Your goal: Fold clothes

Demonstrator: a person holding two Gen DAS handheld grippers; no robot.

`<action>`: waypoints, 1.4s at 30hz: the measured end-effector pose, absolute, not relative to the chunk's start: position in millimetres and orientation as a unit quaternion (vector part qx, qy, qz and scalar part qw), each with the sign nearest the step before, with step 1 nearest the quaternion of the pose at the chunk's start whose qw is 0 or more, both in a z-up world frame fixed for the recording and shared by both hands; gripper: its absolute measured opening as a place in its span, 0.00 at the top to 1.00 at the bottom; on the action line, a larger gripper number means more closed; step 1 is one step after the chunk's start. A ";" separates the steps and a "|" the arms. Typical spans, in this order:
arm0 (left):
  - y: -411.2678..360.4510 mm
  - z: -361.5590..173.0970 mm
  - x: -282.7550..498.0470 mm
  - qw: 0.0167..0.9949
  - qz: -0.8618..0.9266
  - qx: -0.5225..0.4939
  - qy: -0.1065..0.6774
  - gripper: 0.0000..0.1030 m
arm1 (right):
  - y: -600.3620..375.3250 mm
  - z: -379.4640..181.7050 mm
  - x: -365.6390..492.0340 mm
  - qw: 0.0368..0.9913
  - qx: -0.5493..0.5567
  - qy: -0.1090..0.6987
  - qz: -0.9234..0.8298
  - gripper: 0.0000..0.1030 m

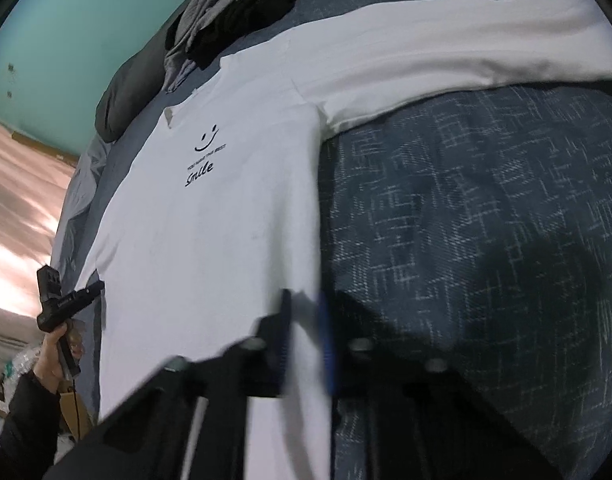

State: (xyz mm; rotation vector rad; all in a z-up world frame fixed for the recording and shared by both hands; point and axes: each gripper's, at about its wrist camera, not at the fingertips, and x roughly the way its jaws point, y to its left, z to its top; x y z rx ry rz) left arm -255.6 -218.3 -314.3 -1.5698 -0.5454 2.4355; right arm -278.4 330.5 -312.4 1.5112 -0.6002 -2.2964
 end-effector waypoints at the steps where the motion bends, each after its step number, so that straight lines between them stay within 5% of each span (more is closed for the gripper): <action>1: -216.6 -313.9 -255.9 0.100 0.822 -0.530 -0.182 0.86 | 330.4 -312.2 -278.8 0.163 0.529 -0.209 -0.807 0.98; 2: -212.9 -312.5 -256.0 0.105 0.822 -0.531 -0.177 0.98 | 330.3 -312.0 -279.2 0.162 0.527 -0.207 -0.808 0.98; 17: -233.0 -297.3 -243.6 0.027 0.849 -0.505 -0.151 0.98 | 351.4 -316.6 -279.1 0.118 0.523 -0.209 -0.818 0.99; 32: -229.4 -285.3 -235.1 0.094 0.835 -0.501 -0.206 0.96 | 340.5 -308.4 -274.6 0.153 0.517 -0.202 -0.818 0.99; 36: -231.3 -293.0 -229.1 0.093 0.825 -0.520 -0.203 0.67 | 336.2 -312.2 -274.9 0.156 0.527 -0.194 -0.813 0.99; 42: -232.6 -302.3 -225.3 0.112 0.815 -0.524 -0.219 0.57 | 335.6 -315.3 -271.4 0.159 0.529 -0.198 -0.809 0.99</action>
